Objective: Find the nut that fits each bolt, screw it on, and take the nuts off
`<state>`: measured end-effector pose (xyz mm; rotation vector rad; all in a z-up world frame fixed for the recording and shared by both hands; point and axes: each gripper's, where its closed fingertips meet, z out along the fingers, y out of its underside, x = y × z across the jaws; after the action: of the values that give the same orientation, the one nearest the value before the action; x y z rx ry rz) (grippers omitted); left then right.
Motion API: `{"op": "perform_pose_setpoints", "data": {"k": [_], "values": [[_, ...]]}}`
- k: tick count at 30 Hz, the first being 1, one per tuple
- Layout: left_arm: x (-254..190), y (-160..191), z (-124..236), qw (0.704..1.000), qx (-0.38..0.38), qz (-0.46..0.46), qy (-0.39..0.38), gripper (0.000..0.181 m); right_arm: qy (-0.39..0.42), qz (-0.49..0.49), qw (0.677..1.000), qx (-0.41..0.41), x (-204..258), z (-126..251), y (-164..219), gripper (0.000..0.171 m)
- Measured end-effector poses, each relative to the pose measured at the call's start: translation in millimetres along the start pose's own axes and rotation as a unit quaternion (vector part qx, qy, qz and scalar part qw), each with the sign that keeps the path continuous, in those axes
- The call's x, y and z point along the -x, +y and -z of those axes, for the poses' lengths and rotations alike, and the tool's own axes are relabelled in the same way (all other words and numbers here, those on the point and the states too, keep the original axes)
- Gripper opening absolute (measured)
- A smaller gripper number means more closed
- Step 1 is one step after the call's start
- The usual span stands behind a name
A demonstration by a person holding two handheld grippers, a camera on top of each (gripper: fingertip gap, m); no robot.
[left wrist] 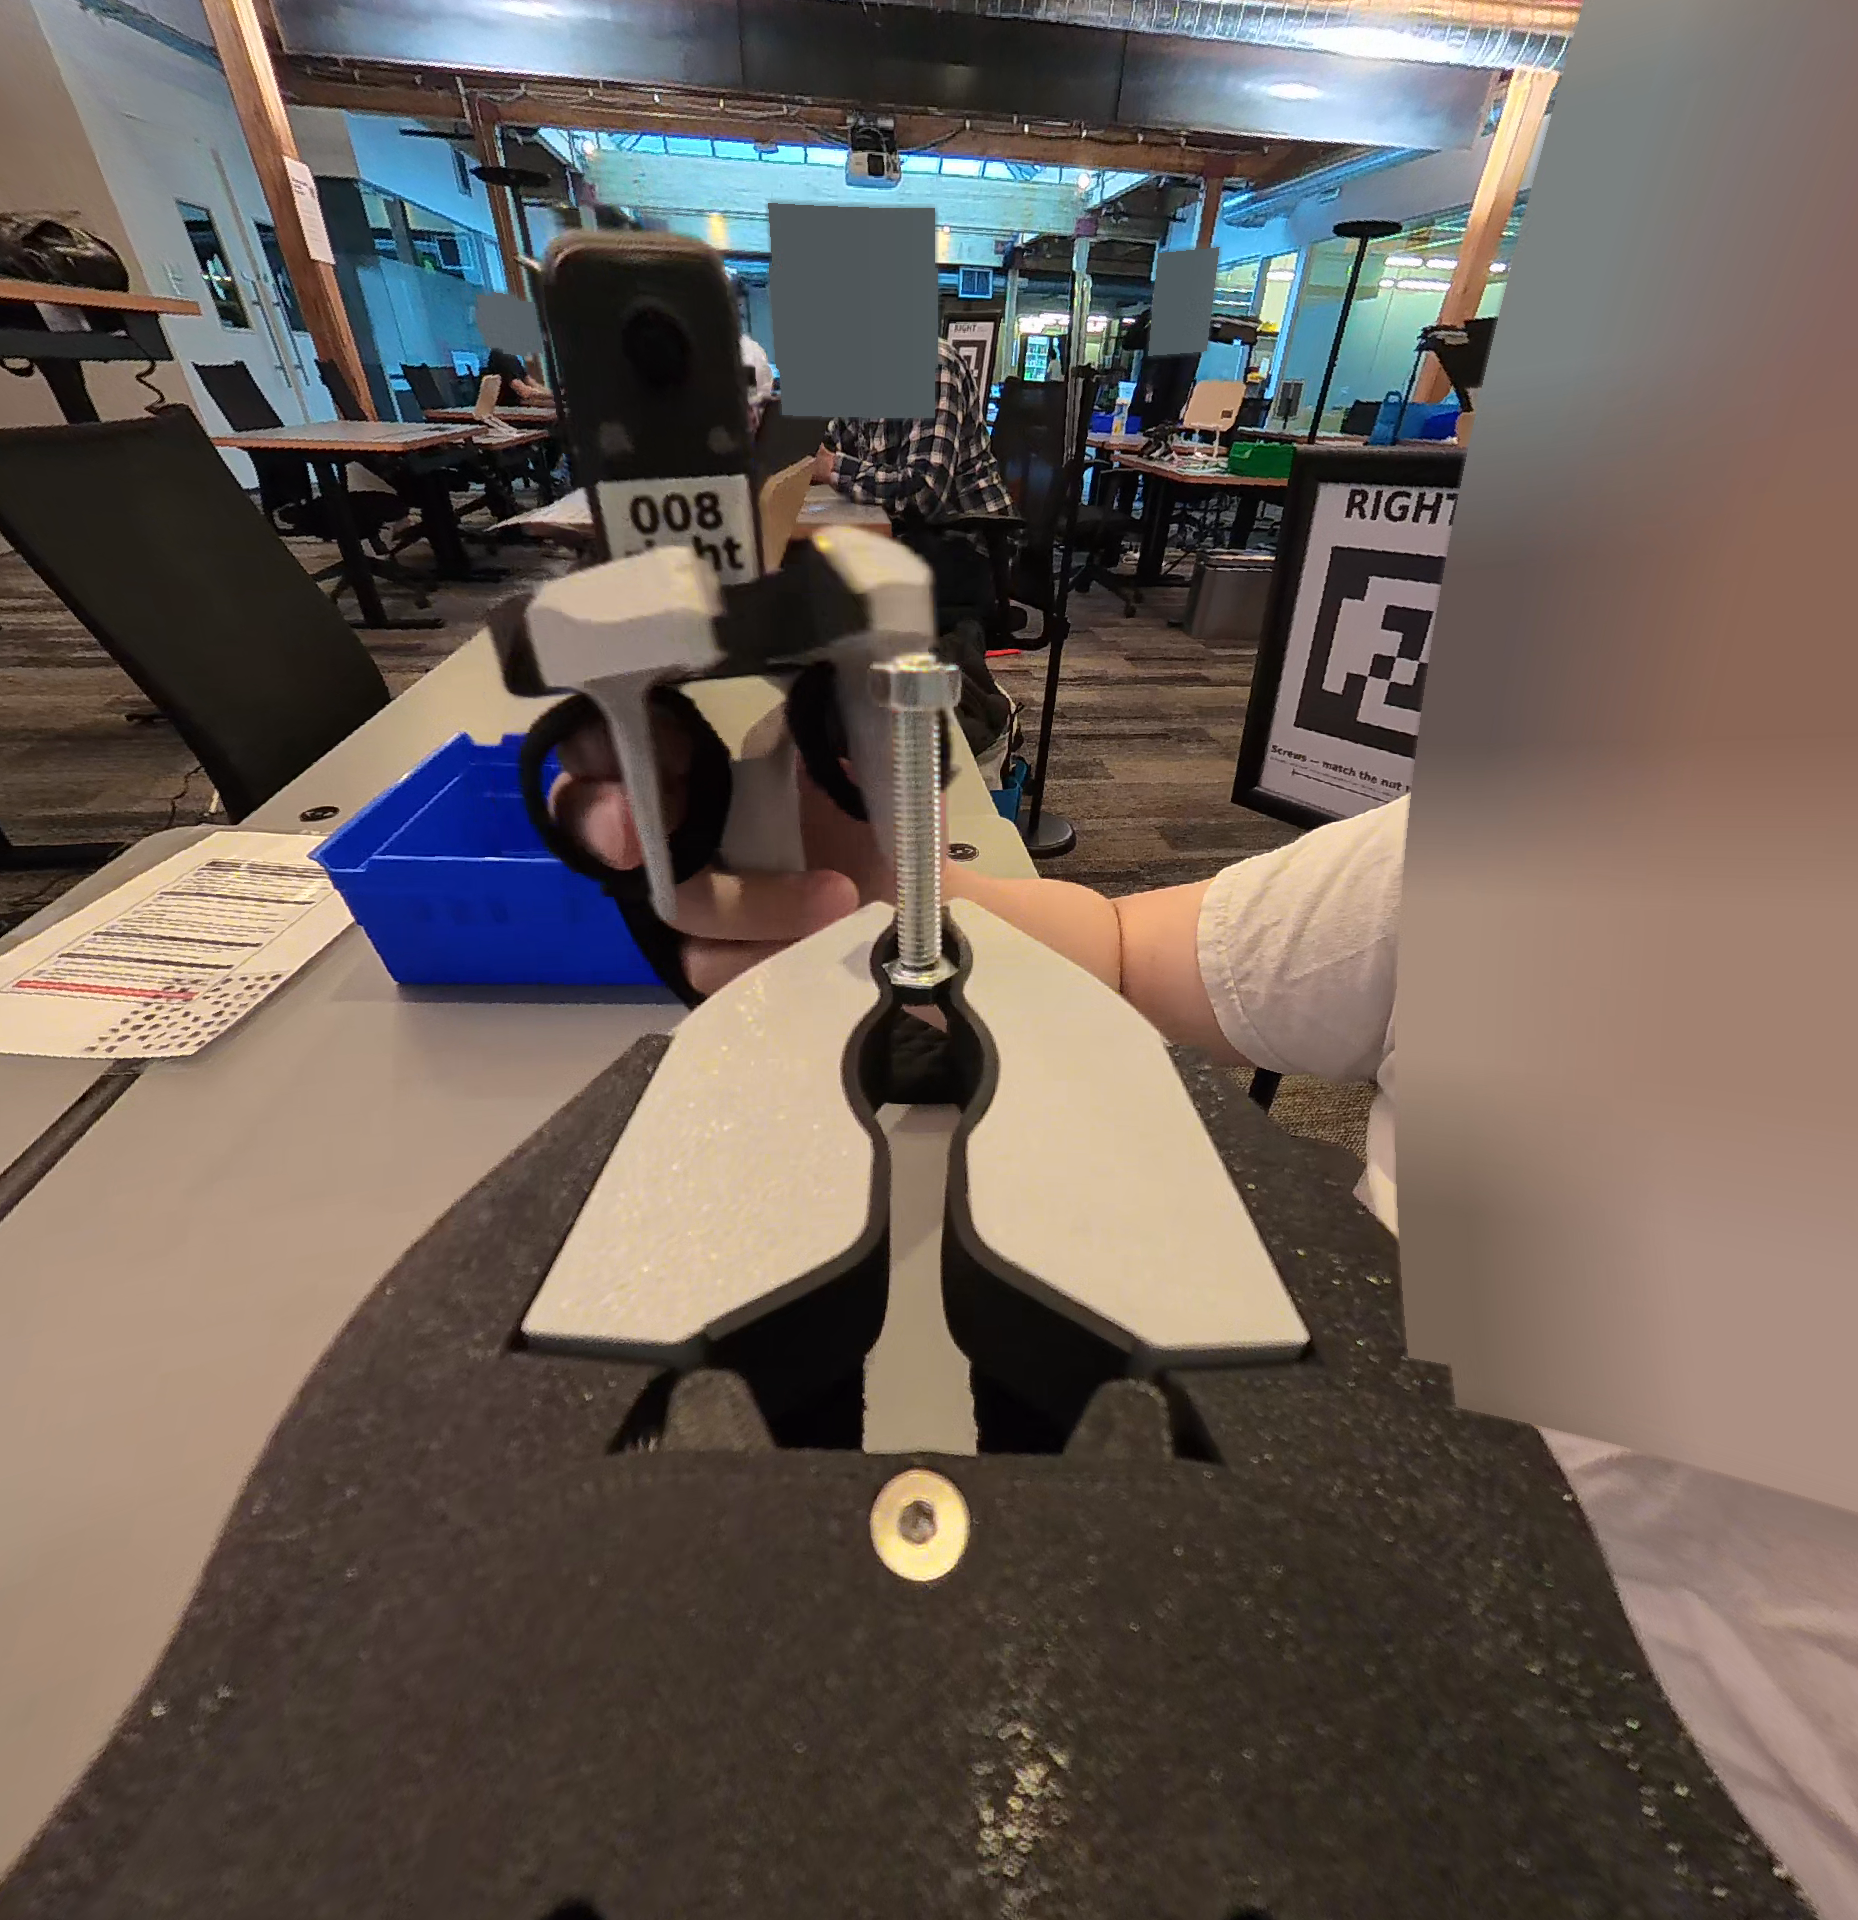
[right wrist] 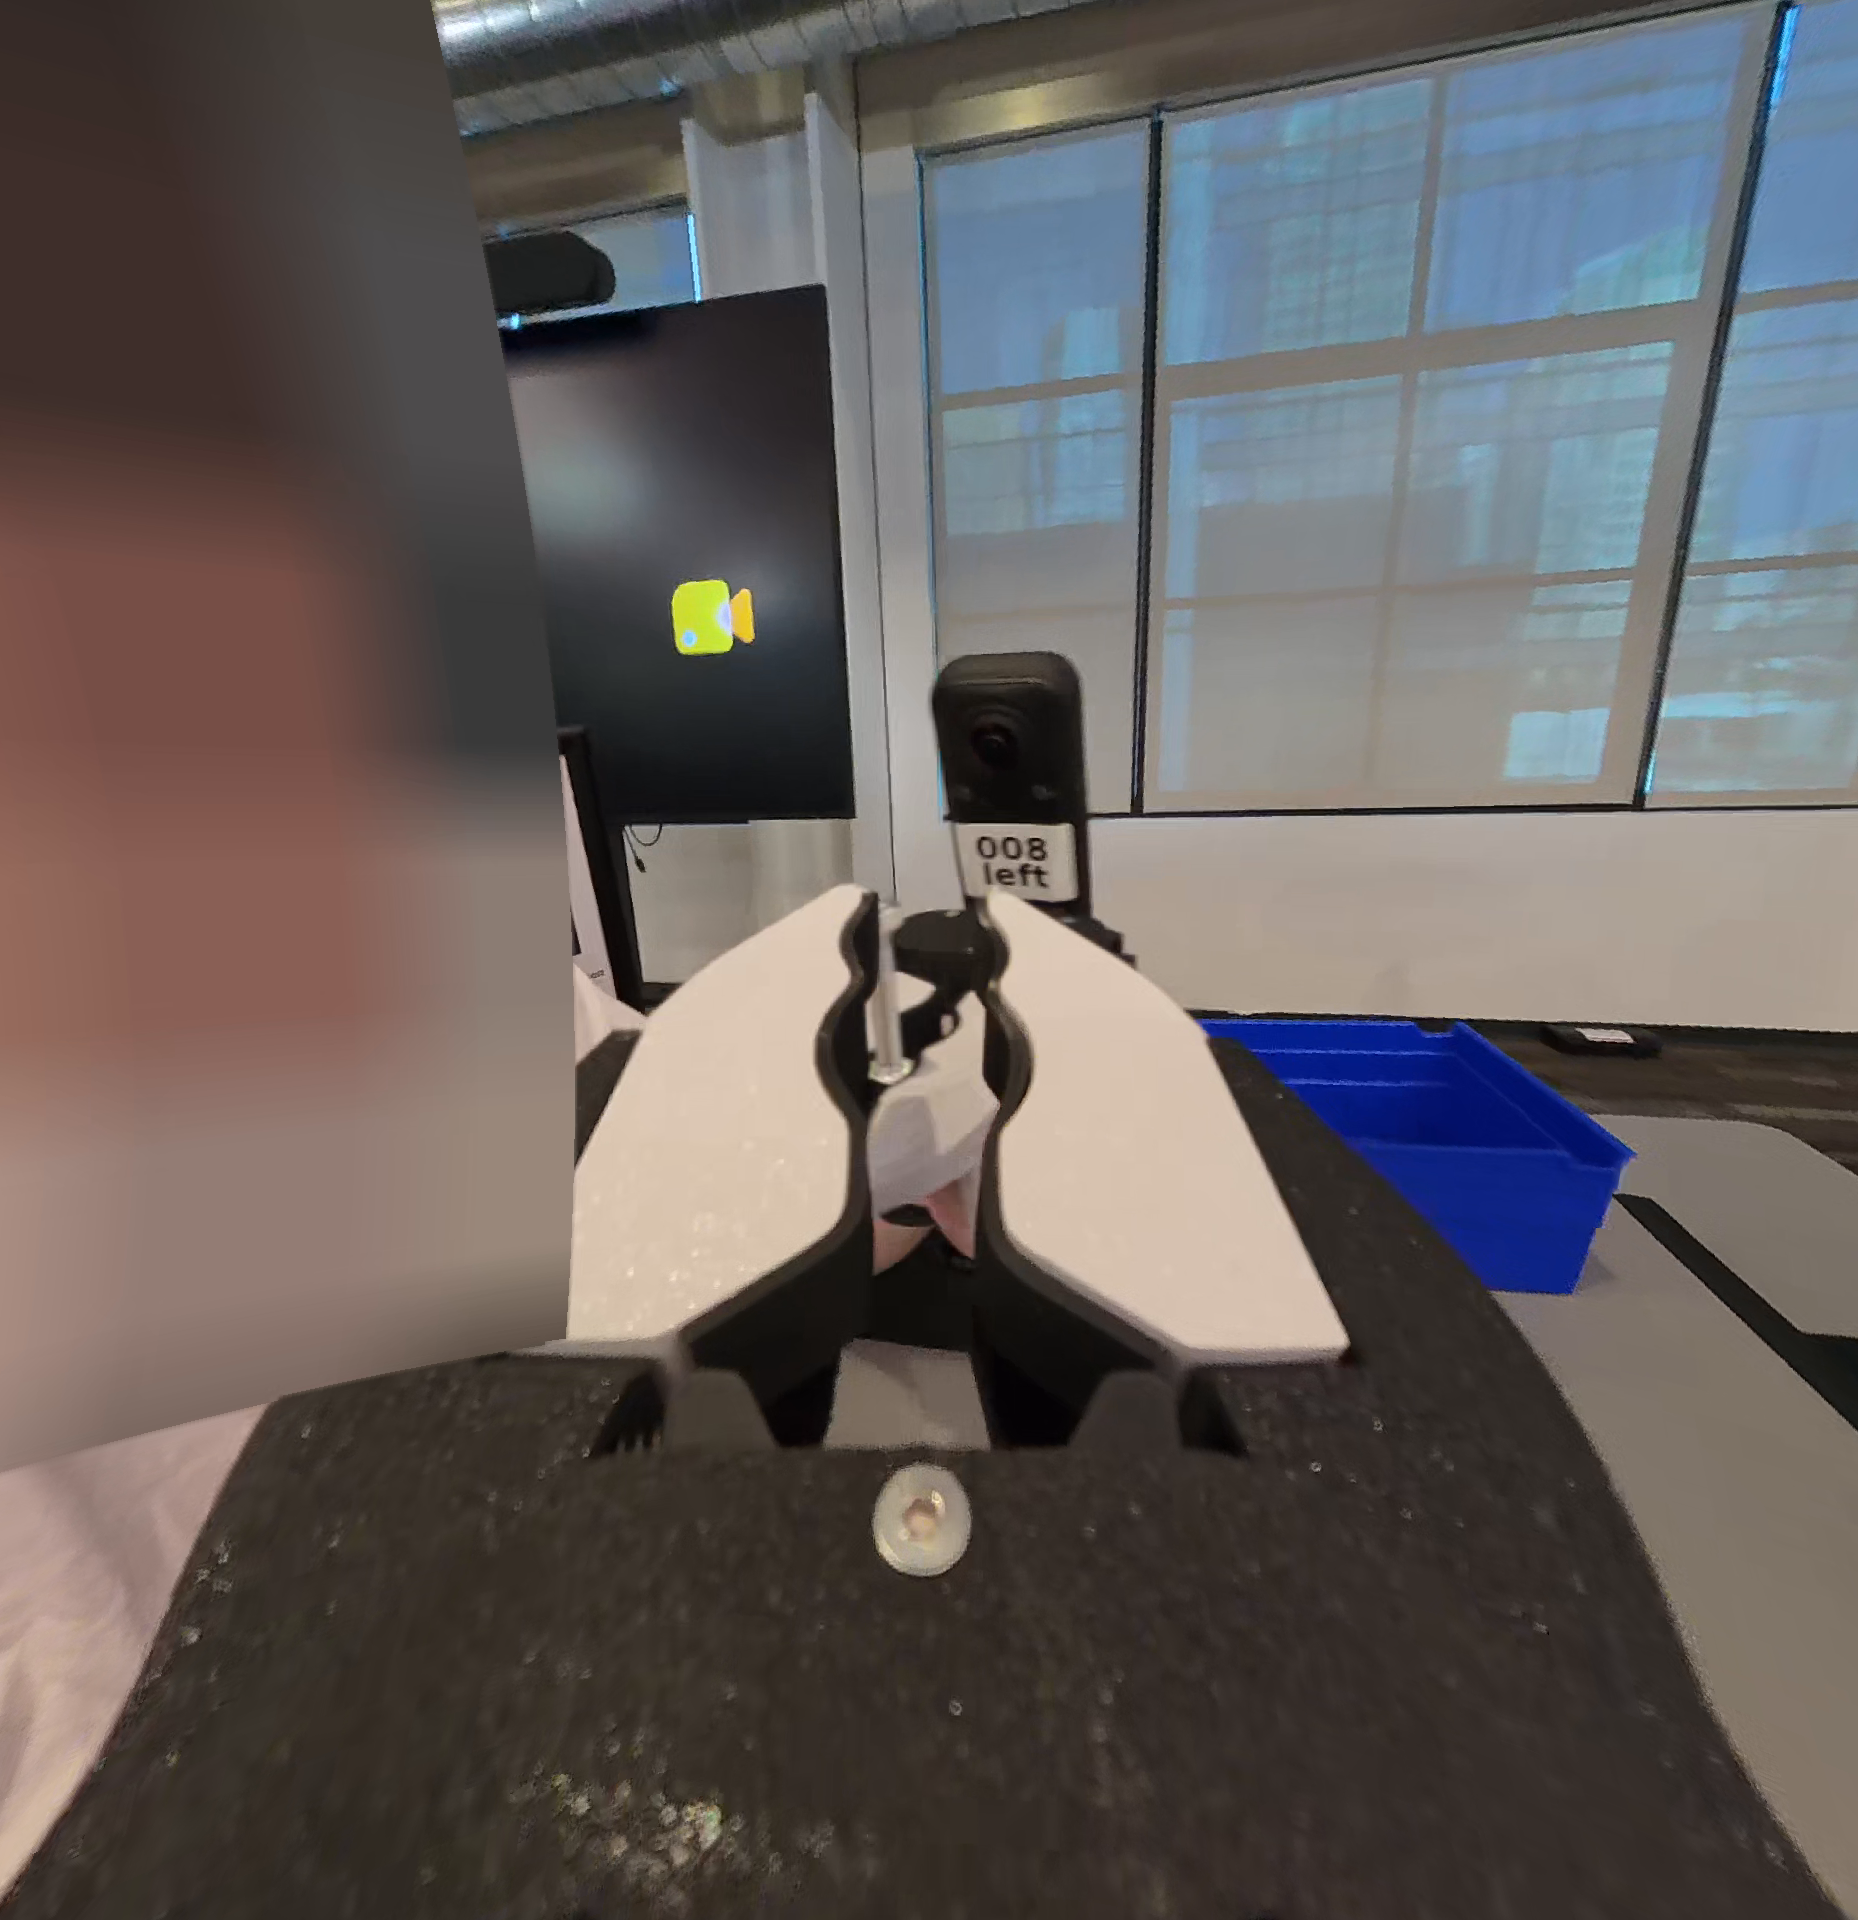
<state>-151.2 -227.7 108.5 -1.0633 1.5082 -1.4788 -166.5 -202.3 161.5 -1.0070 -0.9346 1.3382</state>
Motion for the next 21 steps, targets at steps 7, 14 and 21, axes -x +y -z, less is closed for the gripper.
{"op": "perform_pose_setpoints", "data": {"k": [7, 14, 21], "values": [[-1, 1, -2, 1.0, -0.001, 0.002, 0.004, 0.004, 0.014, 0.031, 0.999, 0.031, 2, -8, 10, 0.017], [-1, 0, -1, 1.0, 0.0, 0.001, 0.004, 0.004, 0.0, 0.033, 0.999, 0.027, 11, -11, 7, 0.018], [-3, -1, -1, 1.0, 0.0, -0.001, 0.004, 0.004, 0.023, 0.021, 0.999, 0.018, -5, -1, 5, 0.015]]}}
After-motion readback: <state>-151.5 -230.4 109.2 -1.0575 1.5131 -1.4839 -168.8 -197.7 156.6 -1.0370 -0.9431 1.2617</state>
